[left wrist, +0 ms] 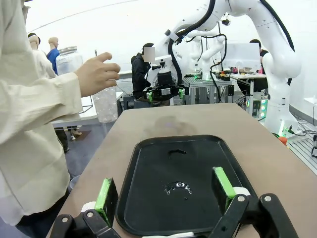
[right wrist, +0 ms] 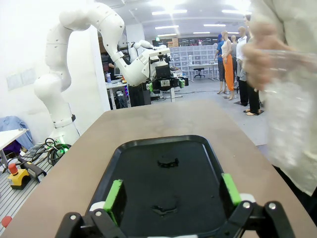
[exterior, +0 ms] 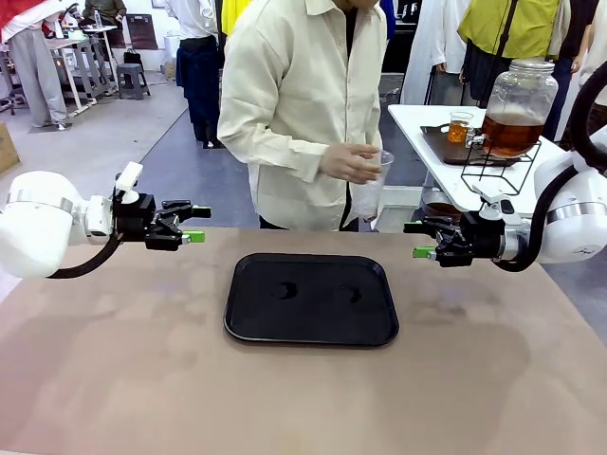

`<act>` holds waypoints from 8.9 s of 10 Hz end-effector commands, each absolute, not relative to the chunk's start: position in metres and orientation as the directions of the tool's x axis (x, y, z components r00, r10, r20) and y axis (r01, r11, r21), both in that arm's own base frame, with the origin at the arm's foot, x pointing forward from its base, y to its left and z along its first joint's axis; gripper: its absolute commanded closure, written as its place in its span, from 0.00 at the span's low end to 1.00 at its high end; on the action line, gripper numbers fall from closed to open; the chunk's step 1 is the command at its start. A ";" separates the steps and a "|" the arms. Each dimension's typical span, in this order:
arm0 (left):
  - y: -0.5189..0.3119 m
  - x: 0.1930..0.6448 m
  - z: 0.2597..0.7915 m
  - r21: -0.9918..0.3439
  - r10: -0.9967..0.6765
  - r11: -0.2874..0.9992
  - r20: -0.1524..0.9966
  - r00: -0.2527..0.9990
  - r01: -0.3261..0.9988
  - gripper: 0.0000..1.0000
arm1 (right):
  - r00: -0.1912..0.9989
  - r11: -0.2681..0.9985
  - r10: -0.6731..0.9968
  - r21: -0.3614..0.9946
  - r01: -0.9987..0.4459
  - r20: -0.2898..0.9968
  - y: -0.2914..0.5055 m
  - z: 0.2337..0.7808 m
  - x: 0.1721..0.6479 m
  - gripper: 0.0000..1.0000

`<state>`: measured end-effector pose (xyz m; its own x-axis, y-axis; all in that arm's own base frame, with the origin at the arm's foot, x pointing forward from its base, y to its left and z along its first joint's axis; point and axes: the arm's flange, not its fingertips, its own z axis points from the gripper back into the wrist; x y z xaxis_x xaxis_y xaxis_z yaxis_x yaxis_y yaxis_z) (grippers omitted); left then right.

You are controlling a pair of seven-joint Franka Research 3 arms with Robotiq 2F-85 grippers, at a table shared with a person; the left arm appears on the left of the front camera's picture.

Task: Pour the drink into the iced cup.
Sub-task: Open the gripper to release the iced cup you were holding.

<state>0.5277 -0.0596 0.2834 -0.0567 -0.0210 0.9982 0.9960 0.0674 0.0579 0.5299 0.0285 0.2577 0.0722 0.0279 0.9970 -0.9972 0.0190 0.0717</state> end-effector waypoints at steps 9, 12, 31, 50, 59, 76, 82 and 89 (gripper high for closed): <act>-0.060 0.528 0.285 0.060 -0.017 0.065 0.998 -0.059 0.996 0.00 | 0.069 0.016 0.028 0.068 -0.998 0.997 0.030 0.260 0.531 0.00; -0.060 0.528 0.285 0.060 -0.017 0.065 0.998 -0.059 0.996 0.00 | 0.069 0.016 0.028 0.068 -0.998 0.997 0.030 0.260 0.531 0.00; -0.060 0.528 0.285 0.060 -0.017 0.065 0.998 -0.059 0.996 0.00 | 0.069 0.016 0.028 0.068 -0.998 0.997 0.030 0.260 0.531 0.00; -0.060 0.528 0.285 0.060 -0.017 0.065 0.998 -0.059 0.996 0.00 | 0.069 0.016 0.028 0.068 -0.998 0.997 0.030 0.260 0.531 0.00; -0.060 0.528 0.285 0.060 -0.017 0.065 0.998 -0.059 0.996 0.00 | 0.069 0.016 0.028 0.068 -0.998 0.997 0.030 0.260 0.531 0.00; -0.060 0.528 0.285 0.060 -0.017 0.065 0.998 -0.059 0.996 0.00 | 0.069 0.016 0.028 0.068 -0.998 0.997 0.030 0.260 0.531 0.00; -0.060 0.528 0.285 0.060 -0.017 0.065 0.998 -0.059 0.996 0.00 | 0.069 0.016 0.028 0.068 -0.998 0.997 0.030 0.260 0.531 0.00; -0.060 0.528 0.285 0.060 -0.017 0.065 0.998 -0.059 0.996 0.00 | 0.069 0.016 0.028 0.068 -0.998 0.997 0.030 0.260 0.531 0.00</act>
